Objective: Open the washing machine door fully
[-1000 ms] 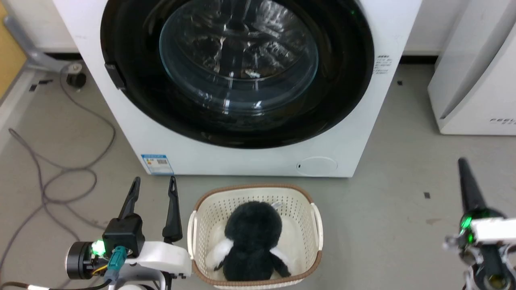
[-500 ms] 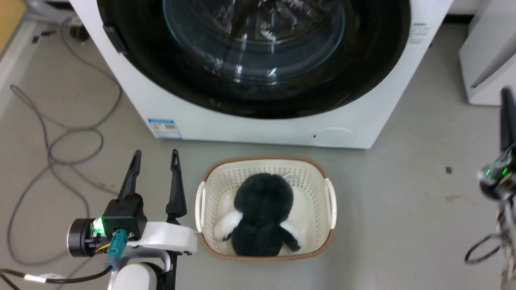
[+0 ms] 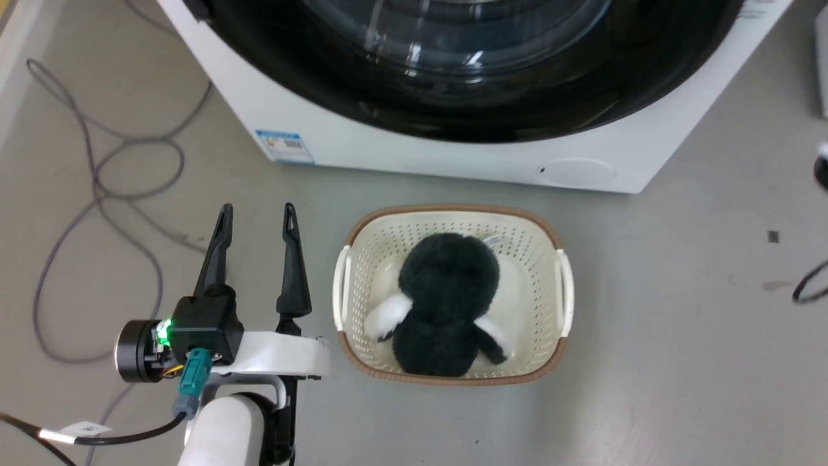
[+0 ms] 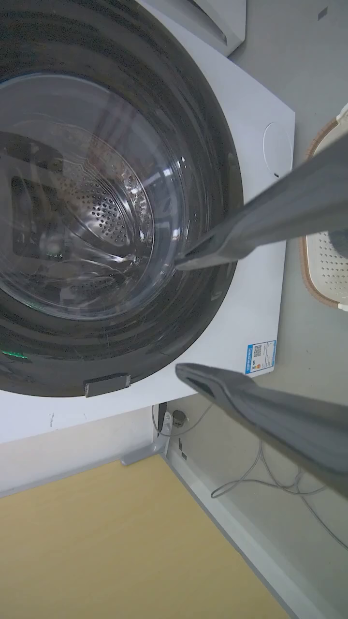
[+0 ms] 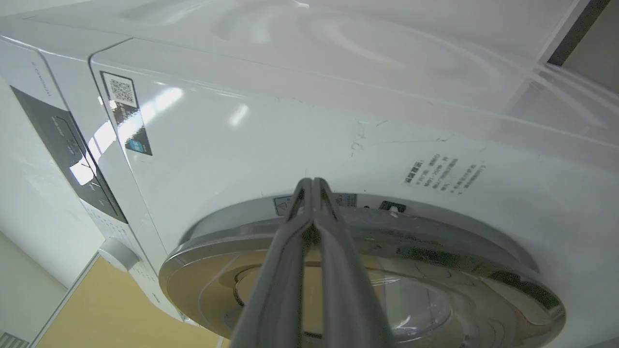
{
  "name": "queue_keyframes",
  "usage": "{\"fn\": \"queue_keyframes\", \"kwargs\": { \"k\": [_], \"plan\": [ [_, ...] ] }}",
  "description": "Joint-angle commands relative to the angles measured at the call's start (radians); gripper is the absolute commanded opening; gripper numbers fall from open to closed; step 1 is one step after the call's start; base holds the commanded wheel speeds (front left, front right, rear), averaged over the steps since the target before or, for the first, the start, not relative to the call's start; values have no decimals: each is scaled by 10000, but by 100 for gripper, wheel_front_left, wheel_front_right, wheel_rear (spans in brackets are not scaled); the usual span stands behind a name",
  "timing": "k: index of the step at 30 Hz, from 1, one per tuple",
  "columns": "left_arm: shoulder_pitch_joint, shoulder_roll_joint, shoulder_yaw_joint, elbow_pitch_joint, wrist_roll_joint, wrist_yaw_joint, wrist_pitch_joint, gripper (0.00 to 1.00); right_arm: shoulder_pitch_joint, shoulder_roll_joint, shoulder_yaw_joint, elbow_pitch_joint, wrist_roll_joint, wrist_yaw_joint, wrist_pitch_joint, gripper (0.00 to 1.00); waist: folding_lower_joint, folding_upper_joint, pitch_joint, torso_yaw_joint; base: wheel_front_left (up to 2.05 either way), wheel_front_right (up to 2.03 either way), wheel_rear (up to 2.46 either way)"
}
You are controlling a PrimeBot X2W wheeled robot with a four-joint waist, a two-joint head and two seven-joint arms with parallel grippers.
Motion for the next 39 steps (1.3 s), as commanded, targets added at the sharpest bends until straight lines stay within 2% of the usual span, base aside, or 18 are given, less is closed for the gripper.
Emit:
{"fn": "queue_keyframes", "kwargs": {
  "k": [1,15,20,26,39],
  "plan": [
    [-202,8,-77,-57,-86,92,-111,100,-464,-158,75,266,356,10,26,0,-2,0,181,146,0,0,0],
    [-610,8,-468,-34,-308,459,-404,100,-3229,-630,1894,2343,990,11,632,0,-2,0,845,517,0,0,0],
    [-749,8,-627,4,-380,580,-508,100,-3727,-628,2412,2659,1414,11,1250,0,-2,0,1012,601,0,0,0],
    [-774,8,-689,100,-447,668,-623,100,-3649,-695,2962,2694,1906,12,2178,0,-2,0,962,587,0,0,0],
    [-299,8,-462,313,-309,477,-623,100,-2070,-507,3424,1949,1595,12,3146,0,-2,0,-98,179,0,0,0]
  ]
}}
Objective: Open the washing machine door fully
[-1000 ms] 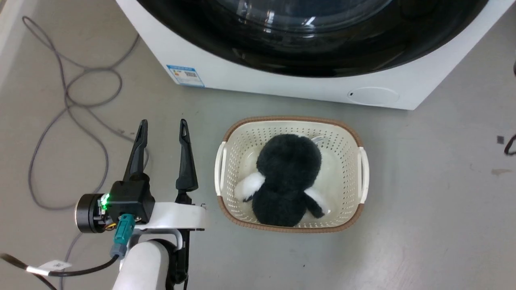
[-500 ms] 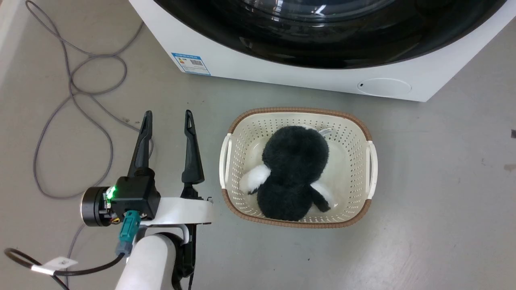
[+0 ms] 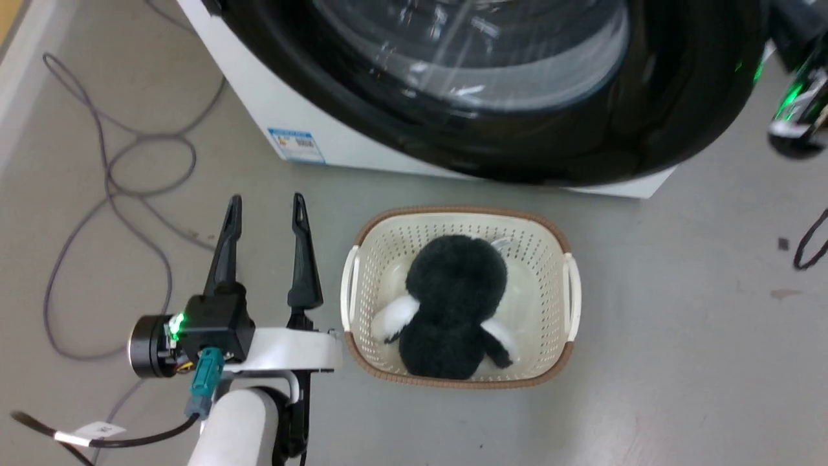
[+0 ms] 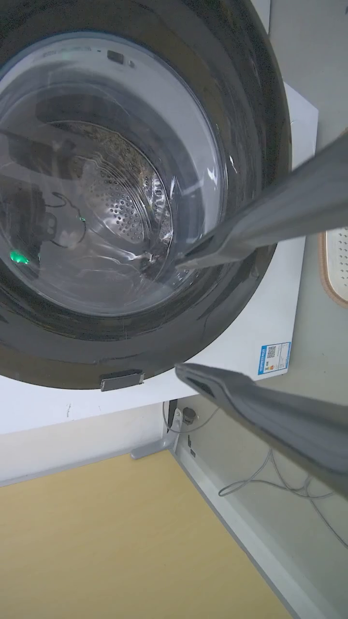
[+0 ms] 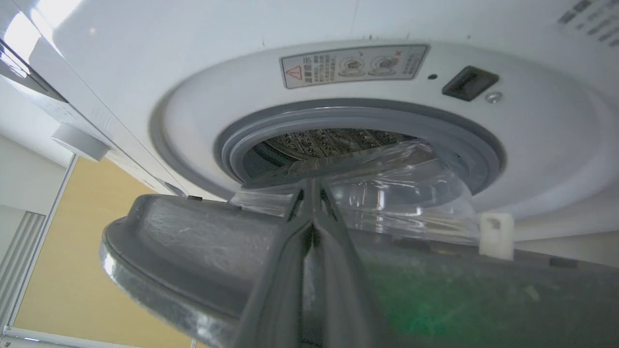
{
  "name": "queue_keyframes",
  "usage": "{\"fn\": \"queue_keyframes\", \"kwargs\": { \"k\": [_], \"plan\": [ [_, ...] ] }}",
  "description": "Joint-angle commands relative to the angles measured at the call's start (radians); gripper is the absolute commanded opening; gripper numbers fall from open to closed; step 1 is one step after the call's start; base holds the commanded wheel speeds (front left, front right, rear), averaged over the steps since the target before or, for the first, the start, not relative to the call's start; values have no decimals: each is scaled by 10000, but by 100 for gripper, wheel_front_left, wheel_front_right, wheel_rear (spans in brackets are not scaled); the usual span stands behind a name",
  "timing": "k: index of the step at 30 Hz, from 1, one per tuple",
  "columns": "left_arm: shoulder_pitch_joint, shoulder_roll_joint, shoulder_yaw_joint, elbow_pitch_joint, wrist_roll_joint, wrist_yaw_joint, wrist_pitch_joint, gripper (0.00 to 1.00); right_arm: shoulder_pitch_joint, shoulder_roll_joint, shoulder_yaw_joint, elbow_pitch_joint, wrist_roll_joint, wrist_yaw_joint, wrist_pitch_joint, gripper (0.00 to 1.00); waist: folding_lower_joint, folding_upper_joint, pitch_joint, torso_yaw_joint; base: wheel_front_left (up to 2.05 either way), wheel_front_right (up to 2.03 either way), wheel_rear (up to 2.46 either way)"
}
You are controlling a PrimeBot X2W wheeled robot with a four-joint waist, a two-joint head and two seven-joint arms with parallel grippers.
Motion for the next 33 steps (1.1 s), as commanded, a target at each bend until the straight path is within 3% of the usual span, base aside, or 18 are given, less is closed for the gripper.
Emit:
{"fn": "queue_keyframes", "kwargs": {
  "k": [1,25,33],
  "plan": [
    [162,8,65,56,60,-63,-55,100,406,227,197,-142,-121,10,200,0,-1,-1,-264,-128,0,0,0],
    [1310,8,546,379,324,-474,-55,100,5149,1214,906,-3883,-10,10,1300,0,-1,-1,-2022,-541,0,0,0],
    [1687,8,647,489,403,-546,-55,100,6589,2041,1642,-4771,-180,10,1417,0,-1,-1,-2511,-659,0,0,0]
  ]
}}
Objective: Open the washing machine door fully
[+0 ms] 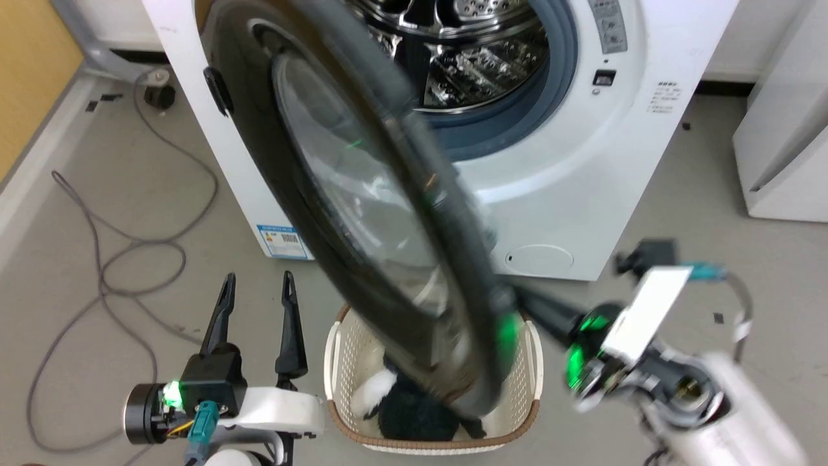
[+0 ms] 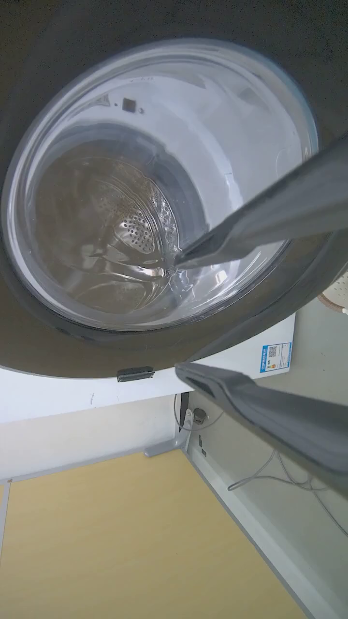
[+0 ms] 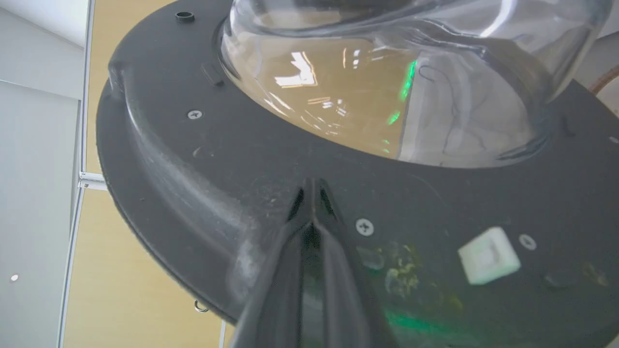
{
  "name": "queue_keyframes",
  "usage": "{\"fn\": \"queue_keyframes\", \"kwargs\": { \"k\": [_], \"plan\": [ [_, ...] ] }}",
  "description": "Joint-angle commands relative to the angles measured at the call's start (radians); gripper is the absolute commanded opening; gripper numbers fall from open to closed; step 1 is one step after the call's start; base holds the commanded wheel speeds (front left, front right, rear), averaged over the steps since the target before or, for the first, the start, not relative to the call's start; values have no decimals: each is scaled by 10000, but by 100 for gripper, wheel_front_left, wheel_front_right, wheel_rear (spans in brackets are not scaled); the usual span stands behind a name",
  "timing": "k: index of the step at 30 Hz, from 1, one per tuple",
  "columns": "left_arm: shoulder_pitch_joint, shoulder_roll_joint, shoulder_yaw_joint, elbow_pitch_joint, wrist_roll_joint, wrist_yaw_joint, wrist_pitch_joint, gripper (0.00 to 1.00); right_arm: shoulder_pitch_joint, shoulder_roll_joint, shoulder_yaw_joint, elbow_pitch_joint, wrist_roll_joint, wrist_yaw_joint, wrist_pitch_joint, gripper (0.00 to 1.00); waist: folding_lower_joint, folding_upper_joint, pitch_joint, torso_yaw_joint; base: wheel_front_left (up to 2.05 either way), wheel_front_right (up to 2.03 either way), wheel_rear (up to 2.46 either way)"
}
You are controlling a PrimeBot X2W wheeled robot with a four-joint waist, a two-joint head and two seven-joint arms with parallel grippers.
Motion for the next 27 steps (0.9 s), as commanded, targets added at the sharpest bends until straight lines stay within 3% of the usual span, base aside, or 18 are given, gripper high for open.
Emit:
{"fn": "queue_keyframes", "kwargs": {
  "k": [1,14,19,24,27],
  "plan": [
    [171,10,47,47,51,-47,-55,100,462,318,256,-192,-21,12,136,0,1,0,-167,-42,0,0,0],
    [605,10,150,152,88,-133,-55,100,2069,1003,907,-1227,-197,12,121,0,1,0,-718,-136,0,0,0],
    [732,10,209,168,84,-139,-55,100,2296,1019,382,-1579,-1005,12,-1110,0,1,0,-859,-229,0,0,0],
    [853,10,297,200,93,-174,-55,100,2430,1068,-422,-2217,-2428,12,-3279,0,1,0,-1031,-383,0,0,0],
    [847,10,322,203,107,-203,-55,100,2367,785,-735,-2652,-3795,12,-4834,0,1,0,-1065,-438,0,0,0]
  ]
}}
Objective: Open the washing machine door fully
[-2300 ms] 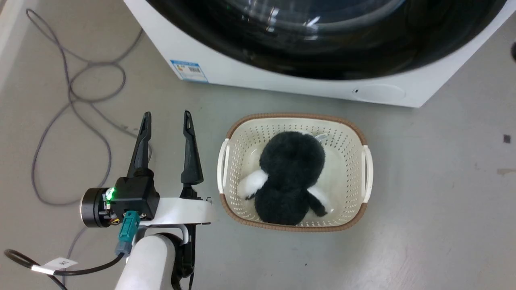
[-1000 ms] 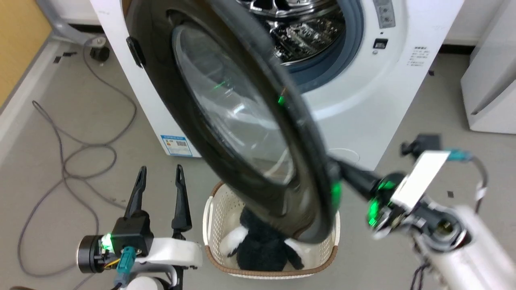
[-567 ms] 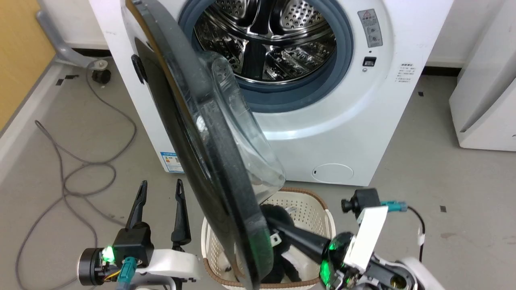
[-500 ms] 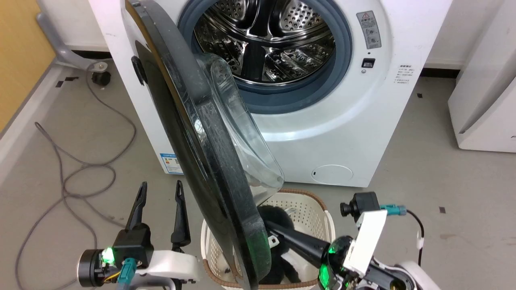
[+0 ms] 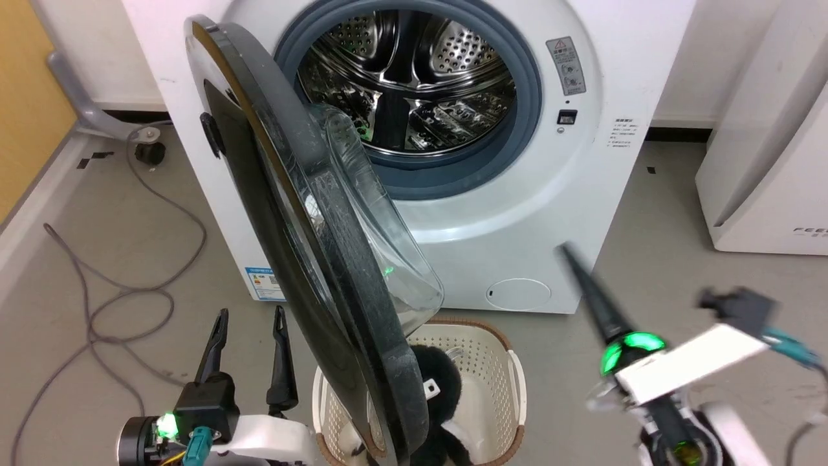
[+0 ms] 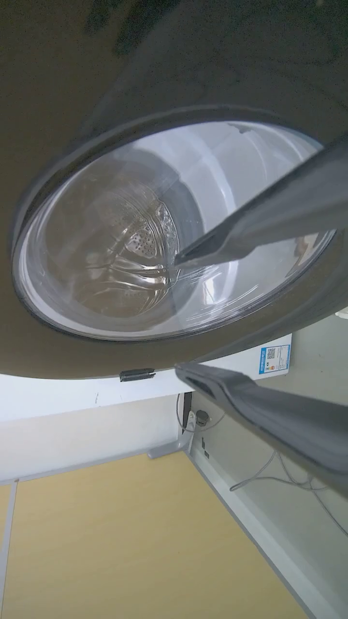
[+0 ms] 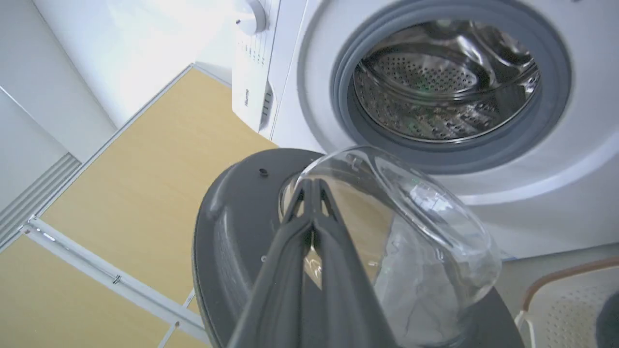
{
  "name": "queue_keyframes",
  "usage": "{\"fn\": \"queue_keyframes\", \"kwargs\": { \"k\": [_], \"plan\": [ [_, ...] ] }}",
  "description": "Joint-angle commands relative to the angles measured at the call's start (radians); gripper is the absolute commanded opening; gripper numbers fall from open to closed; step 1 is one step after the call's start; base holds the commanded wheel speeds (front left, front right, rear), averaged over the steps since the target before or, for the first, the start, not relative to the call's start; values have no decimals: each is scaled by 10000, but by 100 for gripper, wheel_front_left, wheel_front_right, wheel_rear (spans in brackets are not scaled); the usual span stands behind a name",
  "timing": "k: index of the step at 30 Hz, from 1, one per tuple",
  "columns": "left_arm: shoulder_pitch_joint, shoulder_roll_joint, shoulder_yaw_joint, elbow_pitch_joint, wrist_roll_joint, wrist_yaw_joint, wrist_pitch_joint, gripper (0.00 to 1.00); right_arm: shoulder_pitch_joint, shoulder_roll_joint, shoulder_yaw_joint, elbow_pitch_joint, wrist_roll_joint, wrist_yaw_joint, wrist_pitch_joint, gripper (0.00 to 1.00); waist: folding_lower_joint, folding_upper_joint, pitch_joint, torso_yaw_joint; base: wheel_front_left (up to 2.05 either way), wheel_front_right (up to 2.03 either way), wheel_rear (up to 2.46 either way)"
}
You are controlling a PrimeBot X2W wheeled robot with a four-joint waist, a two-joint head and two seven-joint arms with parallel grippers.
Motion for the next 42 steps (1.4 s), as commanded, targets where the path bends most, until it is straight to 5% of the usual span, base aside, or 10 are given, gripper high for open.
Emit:
{"fn": "queue_keyframes", "kwargs": {
  "k": [1,5,8,12,18,30,32,33,42],
  "plan": [
    [94,10,31,24,34,-30,-55,100,112,-48,-147,-139,-243,12,-558,0,1,0,-21,-33,0,0,0],
    [127,10,71,-6,36,-19,-55,100,-6,-1050,-64,-389,-2968,12,-2652,0,1,0,-39,-130,0,0,0],
    [163,10,96,-43,41,-9,-55,100,24,-1503,-78,-320,-5660,12,-3085,0,1,0,-16,-221,0,0,0],
    [182,10,124,-91,47,17,-55,100,339,-978,-1365,-868,-8856,12,-3108,0,1,0,44,-313,0,0,0],
    [185,10,179,-105,62,9,-55,100,1140,-223,-2872,-1400,-11901,12,-3111,0,1,0,96,-399,0,0,0],
    [161,10,138,-64,3,29,-55,100,2573,746,-3554,-600,-13249,12,-3112,0,1,0,100,-449,0,0,0],
    [155,10,122,-48,-13,38,-55,100,2662,796,-3482,-316,-13222,12,-3112,43,1,0,99,-444,0,0,0],
    [151,10,108,-36,-18,37,-55,100,2677,817,-3493,-236,-13201,12,-3112,100,1,0,97,-435,0,0,0],
    [143,10,161,-18,-64,159,-55,100,2675,890,-3632,-165,-13131,12,-3113,100,1,0,59,-393,0,0,0]
  ]
}}
